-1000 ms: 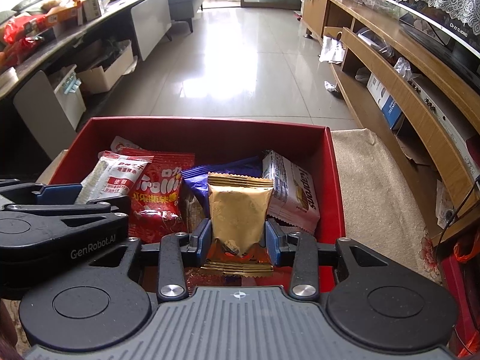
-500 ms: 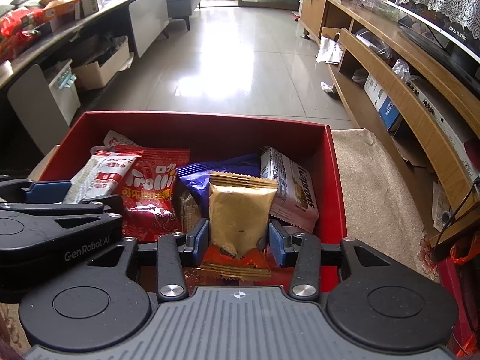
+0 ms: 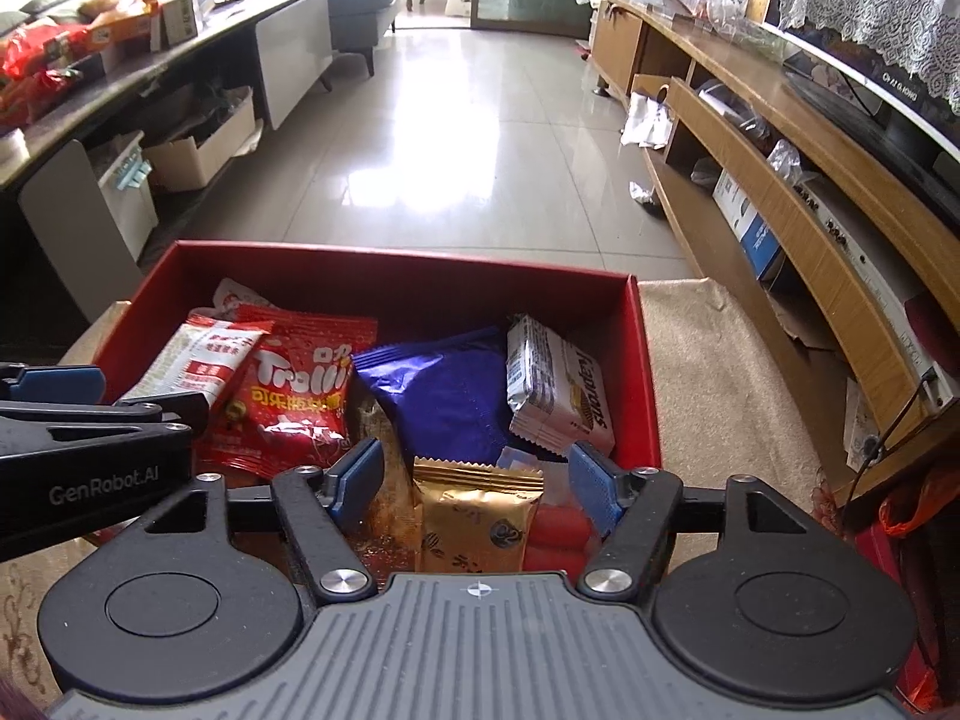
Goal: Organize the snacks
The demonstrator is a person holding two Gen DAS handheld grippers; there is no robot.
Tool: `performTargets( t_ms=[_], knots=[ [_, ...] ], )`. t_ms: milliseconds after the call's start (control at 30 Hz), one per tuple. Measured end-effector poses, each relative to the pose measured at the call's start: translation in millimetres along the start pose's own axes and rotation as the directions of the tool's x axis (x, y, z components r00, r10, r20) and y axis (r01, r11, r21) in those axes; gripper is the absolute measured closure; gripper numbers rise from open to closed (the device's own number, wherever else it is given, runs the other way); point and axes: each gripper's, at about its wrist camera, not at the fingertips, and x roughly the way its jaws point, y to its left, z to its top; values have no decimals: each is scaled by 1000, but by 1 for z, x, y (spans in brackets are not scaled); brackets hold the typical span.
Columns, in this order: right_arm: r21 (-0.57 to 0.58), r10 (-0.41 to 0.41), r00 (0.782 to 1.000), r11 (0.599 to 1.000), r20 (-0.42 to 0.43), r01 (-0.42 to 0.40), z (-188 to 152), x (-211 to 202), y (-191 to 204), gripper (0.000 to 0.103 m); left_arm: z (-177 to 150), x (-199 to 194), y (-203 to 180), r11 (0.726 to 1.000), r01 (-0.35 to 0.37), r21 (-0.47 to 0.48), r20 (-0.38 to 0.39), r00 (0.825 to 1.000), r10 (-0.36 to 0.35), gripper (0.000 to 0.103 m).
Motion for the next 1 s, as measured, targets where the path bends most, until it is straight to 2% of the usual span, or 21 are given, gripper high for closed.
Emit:
performTargets(
  t_ms=[200,400,567,700,1000],
  knots=[
    [8,1,999,1000,36,-1,-3,-24,-3,27,-7,-16,4,1000,24,-4,13,1000,-24,43],
    [44,4,998,999,67,-7,-20,-54,-6,23,-24,-39,9,998,62,-17,17,998,-62,40],
    [62,-18,998,998,56,14,-44,-72,-7,23,-48,-55,13,996,86,-23,7,996,-86,35],
    [85,-23,999,996,50,18,-62,-84,-11,22,-69,-64,16,994,103,-32,-9,995,-104,25],
    [91,-13,999,996,53,8,-93,-108,-1,19,-110,-78,20,994,100,-41,-37,994,-101,21]
  ],
)
